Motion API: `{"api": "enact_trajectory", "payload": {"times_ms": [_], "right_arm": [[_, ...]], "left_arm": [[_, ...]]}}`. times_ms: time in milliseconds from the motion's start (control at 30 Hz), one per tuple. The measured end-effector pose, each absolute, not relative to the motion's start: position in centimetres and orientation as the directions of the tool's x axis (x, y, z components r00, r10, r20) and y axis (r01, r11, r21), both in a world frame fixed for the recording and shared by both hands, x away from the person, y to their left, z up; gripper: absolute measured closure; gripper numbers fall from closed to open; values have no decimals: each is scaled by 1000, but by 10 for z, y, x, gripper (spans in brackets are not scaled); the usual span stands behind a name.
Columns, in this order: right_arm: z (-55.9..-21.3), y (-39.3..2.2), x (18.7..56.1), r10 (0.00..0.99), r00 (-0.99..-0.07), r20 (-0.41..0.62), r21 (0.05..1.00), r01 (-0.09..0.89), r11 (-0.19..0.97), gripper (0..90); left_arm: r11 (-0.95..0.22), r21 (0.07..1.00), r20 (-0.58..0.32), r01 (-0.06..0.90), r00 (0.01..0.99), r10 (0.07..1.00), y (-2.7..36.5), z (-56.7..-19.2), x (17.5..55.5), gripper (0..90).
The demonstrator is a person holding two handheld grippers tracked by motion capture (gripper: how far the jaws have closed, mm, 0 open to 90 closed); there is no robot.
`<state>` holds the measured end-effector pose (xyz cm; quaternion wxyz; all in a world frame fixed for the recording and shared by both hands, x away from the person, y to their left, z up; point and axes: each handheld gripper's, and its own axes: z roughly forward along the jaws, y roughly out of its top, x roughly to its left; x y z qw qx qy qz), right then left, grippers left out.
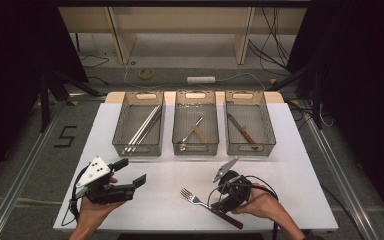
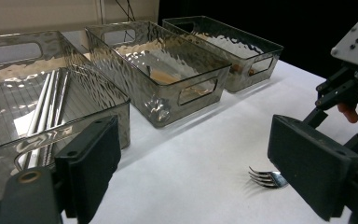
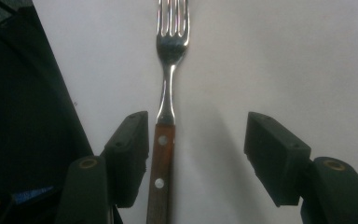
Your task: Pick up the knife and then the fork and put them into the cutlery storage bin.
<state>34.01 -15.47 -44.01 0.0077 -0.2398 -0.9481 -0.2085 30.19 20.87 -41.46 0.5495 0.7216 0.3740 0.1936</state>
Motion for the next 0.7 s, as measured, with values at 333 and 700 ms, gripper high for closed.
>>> {"api": "enact_trajectory", "payload": {"times_ms": [333,700], "right_arm": [[-444,-156,333,448,-887,114,364,457,812,439],[-448,-156,325,433,-893,119,339,447,828,510]], "left_arm": [[-117,938,-130,326,645,753,208,-415,302,168],[-117,938,-131,326,645,753,208,-415,302,167]]}}
